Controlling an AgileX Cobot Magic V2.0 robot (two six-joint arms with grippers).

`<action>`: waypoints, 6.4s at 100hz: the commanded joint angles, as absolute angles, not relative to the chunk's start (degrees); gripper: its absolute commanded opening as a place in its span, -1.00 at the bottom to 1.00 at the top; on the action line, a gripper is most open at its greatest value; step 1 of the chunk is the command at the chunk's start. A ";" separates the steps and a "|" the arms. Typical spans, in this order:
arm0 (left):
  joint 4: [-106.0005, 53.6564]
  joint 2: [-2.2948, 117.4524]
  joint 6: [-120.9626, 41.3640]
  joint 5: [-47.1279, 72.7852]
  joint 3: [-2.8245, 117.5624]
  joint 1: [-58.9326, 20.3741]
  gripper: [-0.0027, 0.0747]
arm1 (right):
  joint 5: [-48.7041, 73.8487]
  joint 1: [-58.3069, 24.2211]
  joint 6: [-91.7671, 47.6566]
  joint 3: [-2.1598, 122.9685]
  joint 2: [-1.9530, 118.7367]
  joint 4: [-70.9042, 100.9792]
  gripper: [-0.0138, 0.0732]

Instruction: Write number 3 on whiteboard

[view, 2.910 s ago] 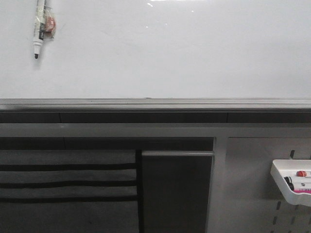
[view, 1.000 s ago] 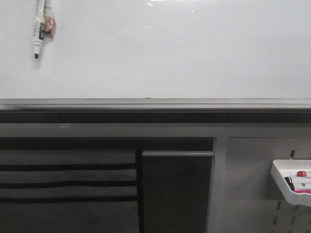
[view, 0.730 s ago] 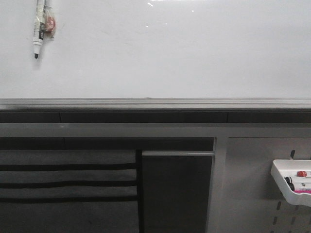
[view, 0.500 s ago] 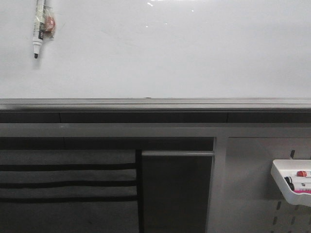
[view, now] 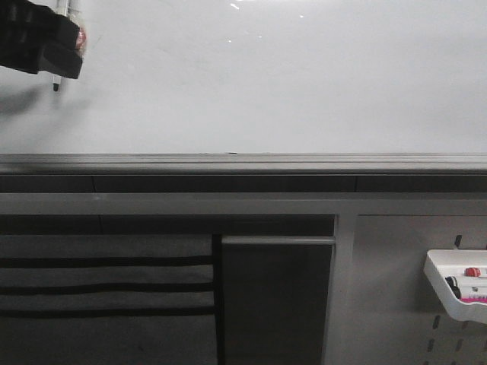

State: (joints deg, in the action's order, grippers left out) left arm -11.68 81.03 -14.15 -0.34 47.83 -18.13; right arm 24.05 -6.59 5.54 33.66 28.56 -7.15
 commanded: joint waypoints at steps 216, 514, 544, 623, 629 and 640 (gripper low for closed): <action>-22.42 73.22 -55.99 56.52 69.44 -44.04 -0.98 | 44.04 -33.05 -66.94 56.70 65.15 50.43 0.33; -4.84 37.06 -10.33 32.46 42.01 -21.92 0.30 | 37.65 -14.26 -26.80 45.47 42.20 23.80 -0.67; -4.94 37.06 -10.33 32.52 41.90 -21.92 0.30 | 37.87 -14.26 -26.33 52.69 51.66 29.47 -0.67; -4.94 37.06 -10.33 32.52 41.90 -21.92 0.30 | 25.20 -23.65 -22.71 70.13 80.59 20.56 -0.67; -4.94 37.06 -10.33 32.52 41.90 -21.92 0.30 | 24.22 -23.51 -22.71 70.13 81.22 19.37 -0.67; -4.94 37.06 -10.33 32.52 41.90 -21.92 0.30 | 23.16 -21.86 -22.59 70.13 81.51 19.11 -0.67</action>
